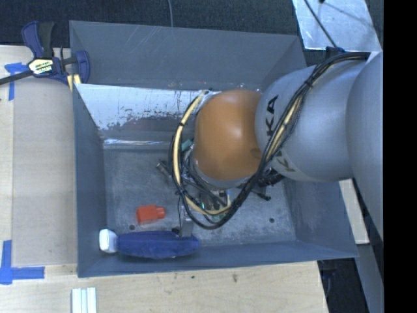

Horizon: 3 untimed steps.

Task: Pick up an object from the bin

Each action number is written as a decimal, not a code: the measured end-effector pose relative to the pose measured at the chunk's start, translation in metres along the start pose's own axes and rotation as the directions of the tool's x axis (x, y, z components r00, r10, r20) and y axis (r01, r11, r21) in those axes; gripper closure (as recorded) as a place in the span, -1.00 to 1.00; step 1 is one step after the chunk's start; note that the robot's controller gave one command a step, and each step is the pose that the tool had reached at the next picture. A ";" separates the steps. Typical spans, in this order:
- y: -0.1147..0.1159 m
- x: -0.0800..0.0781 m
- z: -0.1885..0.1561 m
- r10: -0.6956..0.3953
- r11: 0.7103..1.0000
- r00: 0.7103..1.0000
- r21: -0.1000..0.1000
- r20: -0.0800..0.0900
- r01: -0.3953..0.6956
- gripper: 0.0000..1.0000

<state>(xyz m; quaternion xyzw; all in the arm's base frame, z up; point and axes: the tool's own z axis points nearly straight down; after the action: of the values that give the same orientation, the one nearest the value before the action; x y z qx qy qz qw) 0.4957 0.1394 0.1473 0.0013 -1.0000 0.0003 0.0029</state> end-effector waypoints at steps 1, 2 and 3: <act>0.063 0.005 0.050 -0.005 1.000 1.000 -0.002 0.018 0.006 -1.00; 0.020 -0.002 0.067 -0.169 0.985 0.984 -0.011 0.053 0.170 -1.00; 0.017 0.004 0.072 -0.172 0.985 0.985 -0.004 0.032 0.173 1.00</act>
Offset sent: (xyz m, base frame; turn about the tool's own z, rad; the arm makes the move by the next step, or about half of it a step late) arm -0.0089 0.0612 -0.0502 0.0003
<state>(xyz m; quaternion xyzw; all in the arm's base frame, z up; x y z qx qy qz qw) 0.4911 0.1558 0.0751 0.0878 -0.9961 -0.0034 -0.0126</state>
